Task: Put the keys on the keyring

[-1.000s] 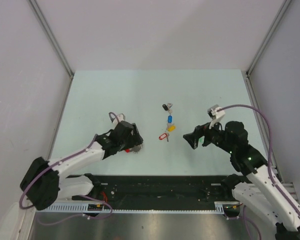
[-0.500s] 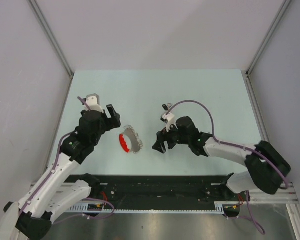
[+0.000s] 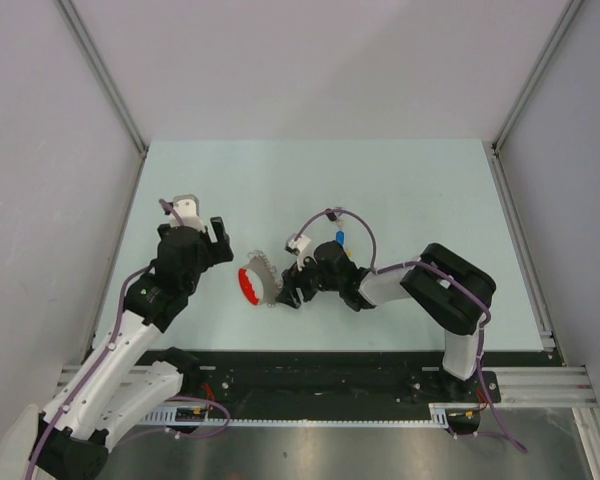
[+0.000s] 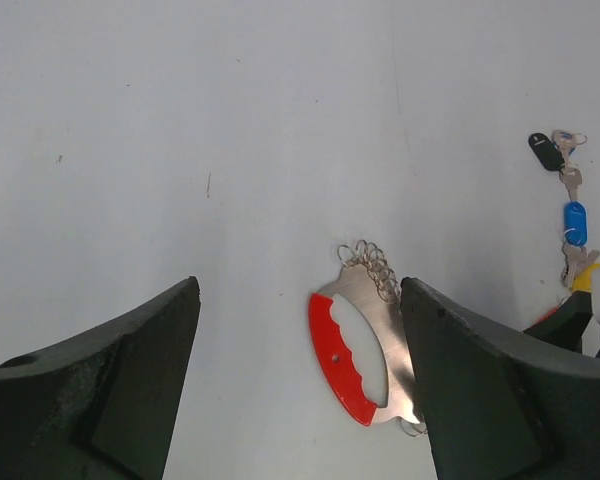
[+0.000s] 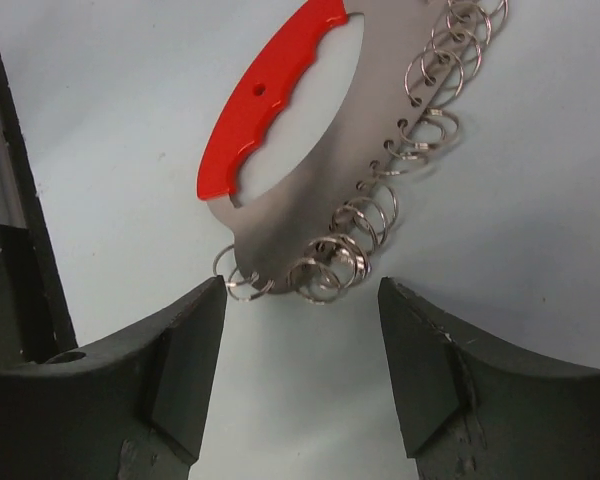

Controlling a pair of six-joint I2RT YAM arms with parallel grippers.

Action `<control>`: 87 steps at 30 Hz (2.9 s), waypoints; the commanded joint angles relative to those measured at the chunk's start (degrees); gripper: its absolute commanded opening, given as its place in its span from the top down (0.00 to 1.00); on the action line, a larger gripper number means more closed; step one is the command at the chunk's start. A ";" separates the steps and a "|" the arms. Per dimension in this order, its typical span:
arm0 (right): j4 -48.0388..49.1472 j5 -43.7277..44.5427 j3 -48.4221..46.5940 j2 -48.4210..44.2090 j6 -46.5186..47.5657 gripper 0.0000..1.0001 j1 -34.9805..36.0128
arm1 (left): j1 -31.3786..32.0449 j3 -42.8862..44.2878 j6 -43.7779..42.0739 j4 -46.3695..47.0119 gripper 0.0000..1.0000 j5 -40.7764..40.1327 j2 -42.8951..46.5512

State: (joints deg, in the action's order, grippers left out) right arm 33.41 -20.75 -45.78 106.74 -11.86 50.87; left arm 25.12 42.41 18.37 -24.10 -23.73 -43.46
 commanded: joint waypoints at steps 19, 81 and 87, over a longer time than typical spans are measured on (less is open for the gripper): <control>-20.47 15.30 -4.05 -10.14 14.31 1.00 5.73 | -1.57 -0.75 -2.20 2.83 0.15 -0.53 -0.57; -18.37 11.89 0.52 -20.08 8.40 1.00 6.78 | -1.66 -2.16 -4.92 4.85 0.14 5.00 1.71; -22.77 11.00 -3.88 -16.22 13.17 1.00 5.91 | -1.66 -2.77 -6.59 5.90 0.13 8.08 2.68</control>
State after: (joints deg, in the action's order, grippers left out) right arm 13.67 -8.43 -46.96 88.55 -4.86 57.32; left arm 23.92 40.05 14.48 -21.02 -18.79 -41.89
